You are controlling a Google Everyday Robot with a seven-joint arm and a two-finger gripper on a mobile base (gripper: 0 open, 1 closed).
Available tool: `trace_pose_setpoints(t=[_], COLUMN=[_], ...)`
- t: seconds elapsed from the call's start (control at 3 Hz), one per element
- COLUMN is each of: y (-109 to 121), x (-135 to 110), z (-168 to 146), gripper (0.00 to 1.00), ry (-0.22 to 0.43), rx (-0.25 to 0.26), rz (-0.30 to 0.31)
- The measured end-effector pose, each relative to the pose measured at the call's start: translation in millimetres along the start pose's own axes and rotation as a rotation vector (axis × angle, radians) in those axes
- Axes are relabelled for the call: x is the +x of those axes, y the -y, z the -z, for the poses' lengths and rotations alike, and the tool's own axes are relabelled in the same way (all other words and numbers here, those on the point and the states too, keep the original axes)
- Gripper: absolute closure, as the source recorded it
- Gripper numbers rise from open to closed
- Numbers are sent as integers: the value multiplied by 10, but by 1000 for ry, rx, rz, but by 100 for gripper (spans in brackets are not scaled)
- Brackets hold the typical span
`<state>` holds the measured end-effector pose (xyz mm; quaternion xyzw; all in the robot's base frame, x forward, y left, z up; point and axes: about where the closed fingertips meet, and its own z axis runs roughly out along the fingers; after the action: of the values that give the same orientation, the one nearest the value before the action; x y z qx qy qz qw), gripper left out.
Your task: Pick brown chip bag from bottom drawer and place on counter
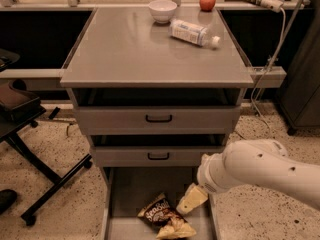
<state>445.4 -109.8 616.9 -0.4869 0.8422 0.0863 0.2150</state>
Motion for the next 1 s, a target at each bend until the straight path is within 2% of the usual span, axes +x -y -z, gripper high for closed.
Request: trace_pose_setpoints(t=[0.33, 0.67, 1.0], y=[43, 41, 76], x=[-47, -40, 135], z=[-5, -21, -437], gripper=[0, 0, 0], ry=[22, 22, 27], rx=[25, 24, 6], rz=[-22, -22, -75])
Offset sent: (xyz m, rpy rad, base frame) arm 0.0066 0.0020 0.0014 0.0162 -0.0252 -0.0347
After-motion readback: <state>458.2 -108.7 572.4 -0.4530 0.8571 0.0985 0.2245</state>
